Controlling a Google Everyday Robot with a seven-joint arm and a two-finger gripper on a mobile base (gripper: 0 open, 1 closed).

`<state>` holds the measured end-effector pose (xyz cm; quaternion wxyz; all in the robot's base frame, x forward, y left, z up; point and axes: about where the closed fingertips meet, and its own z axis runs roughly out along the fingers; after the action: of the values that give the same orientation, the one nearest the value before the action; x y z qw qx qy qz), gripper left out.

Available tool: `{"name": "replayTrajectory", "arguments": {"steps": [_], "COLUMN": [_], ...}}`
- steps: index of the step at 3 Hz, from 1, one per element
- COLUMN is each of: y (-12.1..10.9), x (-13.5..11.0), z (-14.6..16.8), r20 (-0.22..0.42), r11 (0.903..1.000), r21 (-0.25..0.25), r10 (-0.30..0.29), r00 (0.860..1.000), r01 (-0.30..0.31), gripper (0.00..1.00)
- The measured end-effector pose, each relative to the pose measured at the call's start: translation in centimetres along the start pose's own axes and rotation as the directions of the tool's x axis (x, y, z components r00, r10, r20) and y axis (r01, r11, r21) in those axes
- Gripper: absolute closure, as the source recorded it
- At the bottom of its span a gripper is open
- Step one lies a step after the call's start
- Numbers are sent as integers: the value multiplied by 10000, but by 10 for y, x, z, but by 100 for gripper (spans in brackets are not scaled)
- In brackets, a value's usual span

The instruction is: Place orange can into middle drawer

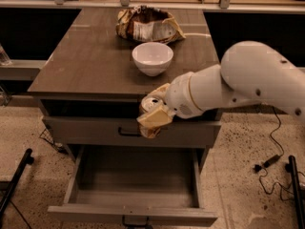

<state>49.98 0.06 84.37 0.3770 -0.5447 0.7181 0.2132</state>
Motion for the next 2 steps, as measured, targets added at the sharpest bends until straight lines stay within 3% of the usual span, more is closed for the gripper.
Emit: {"name": "replayTrajectory", "arguments": {"steps": [1,2], "y": [-43,-43], "x": [89,94], "z": [-13,-11], "r20": [807,882], "r11": [9881,9899], "r21": [1457,1339], "r10": [-619,-585], "r00": [9948,9944], "r01": [497,464], "gripper": [100,100]}}
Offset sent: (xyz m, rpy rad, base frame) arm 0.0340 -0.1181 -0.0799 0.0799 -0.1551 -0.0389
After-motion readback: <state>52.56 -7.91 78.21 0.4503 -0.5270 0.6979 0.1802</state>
